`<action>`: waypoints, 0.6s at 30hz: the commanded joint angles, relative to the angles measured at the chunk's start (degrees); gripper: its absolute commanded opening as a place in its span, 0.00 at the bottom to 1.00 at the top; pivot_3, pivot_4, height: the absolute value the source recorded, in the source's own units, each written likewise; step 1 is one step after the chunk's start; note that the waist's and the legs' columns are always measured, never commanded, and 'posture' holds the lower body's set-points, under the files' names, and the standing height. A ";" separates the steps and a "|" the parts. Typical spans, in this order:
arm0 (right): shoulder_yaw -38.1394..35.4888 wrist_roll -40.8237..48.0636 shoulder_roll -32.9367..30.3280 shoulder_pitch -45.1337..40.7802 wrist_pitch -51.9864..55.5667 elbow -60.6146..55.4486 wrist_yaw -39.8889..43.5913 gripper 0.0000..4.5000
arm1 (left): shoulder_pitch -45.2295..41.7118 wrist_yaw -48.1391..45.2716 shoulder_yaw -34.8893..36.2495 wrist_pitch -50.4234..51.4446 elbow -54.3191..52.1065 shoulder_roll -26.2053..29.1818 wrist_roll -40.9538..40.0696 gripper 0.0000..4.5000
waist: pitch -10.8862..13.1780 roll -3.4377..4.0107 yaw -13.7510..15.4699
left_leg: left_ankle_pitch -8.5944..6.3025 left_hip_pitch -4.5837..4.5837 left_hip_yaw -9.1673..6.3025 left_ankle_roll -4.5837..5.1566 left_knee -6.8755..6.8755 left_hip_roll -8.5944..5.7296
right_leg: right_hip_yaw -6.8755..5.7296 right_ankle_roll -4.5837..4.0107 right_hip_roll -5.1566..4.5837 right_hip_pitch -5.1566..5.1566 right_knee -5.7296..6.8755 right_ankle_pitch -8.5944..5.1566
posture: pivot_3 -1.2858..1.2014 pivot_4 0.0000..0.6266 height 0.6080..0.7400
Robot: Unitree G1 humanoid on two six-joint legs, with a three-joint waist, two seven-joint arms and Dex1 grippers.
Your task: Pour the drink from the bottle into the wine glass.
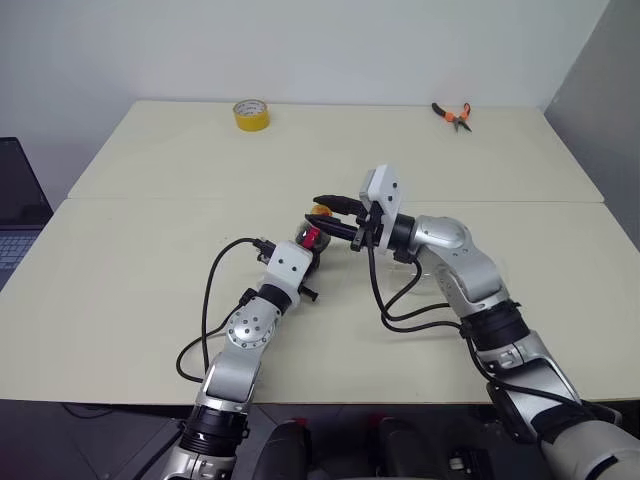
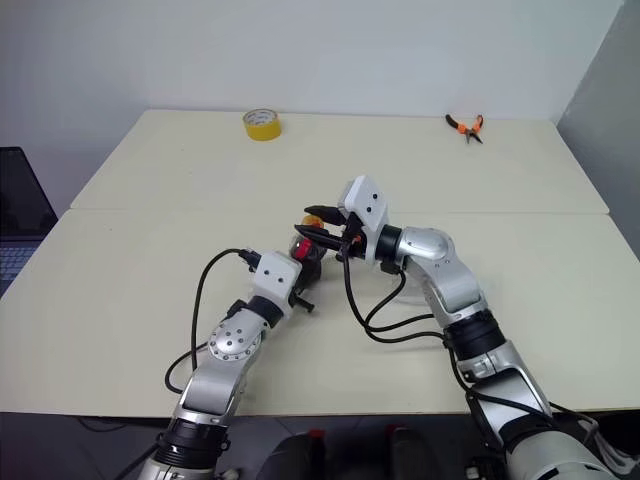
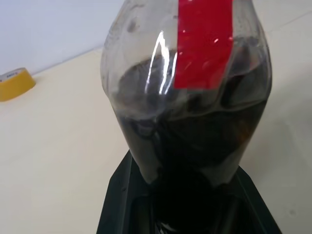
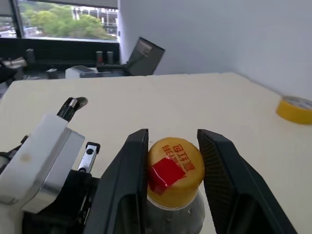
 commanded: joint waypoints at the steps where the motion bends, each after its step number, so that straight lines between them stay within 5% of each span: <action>1: -1.97 -0.73 -1.00 -1.76 -0.40 2.16 2.21 0.28 | -0.11 0.31 0.55 -1.31 -5.25 -0.03 -0.45 0.16 | 0.00 0.00 0.00 | 0.00 0.00 0.02 0.00 0.01 -0.01 | 0.03 0.00 -0.02 0.00 0.00 0.00 | 0.52 0.24 1.00; 5: -2.88 0.68 -0.39 -1.08 2.48 0.54 2.92 0.28 | -0.01 0.39 0.51 -1.21 -5.41 -0.12 -0.35 0.16 | 0.00 0.00 0.02 | 0.00 -0.01 0.02 -0.01 0.01 -0.01 | 0.03 0.00 -0.05 0.00 0.00 0.00 | 0.52 0.24 1.00; 13: -4.37 5.43 3.80 9.51 24.27 -24.62 -11.87 0.87 | -0.50 1.88 0.63 -1.31 -5.19 -0.82 0.46 0.15 | 0.00 0.00 0.22 | 0.00 -0.11 0.01 -0.02 0.00 -0.01 | 0.05 -0.01 -0.07 -0.06 0.01 0.00 | 0.52 0.24 1.00; 18: -4.22 5.35 7.33 14.30 32.30 -37.04 -21.99 0.88 | -0.82 3.75 0.85 -2.00 -4.57 -0.79 1.81 0.15 | 0.00 0.00 0.24 | 0.00 -0.10 -0.01 -0.02 0.02 -0.02 | 0.03 0.00 -0.06 -0.08 0.04 0.00 | 0.52 0.24 1.00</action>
